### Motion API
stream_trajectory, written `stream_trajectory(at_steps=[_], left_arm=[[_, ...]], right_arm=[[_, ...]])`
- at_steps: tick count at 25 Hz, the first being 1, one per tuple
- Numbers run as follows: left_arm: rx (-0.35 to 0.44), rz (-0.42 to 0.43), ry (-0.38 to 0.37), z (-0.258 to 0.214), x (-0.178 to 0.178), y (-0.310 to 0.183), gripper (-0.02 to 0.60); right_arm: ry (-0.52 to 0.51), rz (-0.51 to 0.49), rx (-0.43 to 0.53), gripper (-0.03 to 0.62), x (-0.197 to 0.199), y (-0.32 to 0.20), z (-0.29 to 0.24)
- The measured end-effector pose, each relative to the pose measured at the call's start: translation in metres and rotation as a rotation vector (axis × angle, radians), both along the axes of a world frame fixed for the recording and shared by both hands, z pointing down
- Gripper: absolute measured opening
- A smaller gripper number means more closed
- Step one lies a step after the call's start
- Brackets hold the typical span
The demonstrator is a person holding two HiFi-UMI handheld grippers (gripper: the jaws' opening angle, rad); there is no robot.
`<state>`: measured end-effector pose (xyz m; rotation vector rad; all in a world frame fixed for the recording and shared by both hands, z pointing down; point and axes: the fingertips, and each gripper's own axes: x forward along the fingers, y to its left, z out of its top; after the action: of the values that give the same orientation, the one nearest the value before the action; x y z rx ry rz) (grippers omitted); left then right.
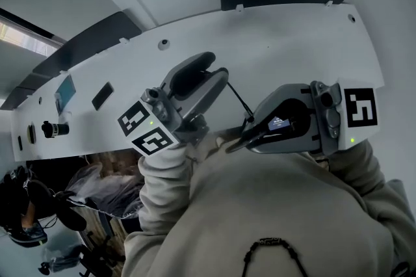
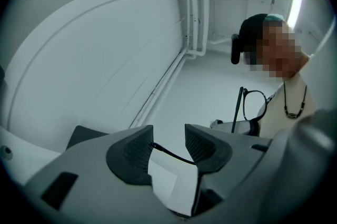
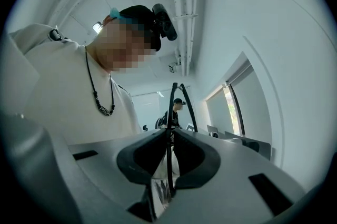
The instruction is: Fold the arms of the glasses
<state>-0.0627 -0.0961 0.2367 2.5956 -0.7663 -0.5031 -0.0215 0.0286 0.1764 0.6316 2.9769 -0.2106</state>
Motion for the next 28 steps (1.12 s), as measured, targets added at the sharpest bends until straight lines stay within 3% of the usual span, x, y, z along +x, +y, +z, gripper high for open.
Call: stream_trajectory(at_steps=[8,11,14,20,28], left_arm=[[-0.020,0.009,0.025,-0.005,-0.002,-0.005,0.126],[-0.028,-0.009,0.050,-0.007,-0.006,-0.006,0.057],[0.003,-0.038,0.031,-0.013,-0.010,-0.006,0.026],[0.040,-0.048,-0.008,-0.022,-0.008,-0.004,0.020],[0.082,-0.035,0.010,-0.041,-0.008,0.002,0.008]], right_arm=[[-0.025,0.004,0.003,0.057,0.002,-0.006,-0.002],[-0.013,0.005,0.010,0.057,0.003,-0.005,0.003],[-0.008,0.008,0.009,0.057,0.003,-0.006,0.004],[0.004,0.011,0.010,0.057,0.004,-0.008,0.006],[0.026,0.020,-0.001,0.057,0.002,-0.014,0.013]])
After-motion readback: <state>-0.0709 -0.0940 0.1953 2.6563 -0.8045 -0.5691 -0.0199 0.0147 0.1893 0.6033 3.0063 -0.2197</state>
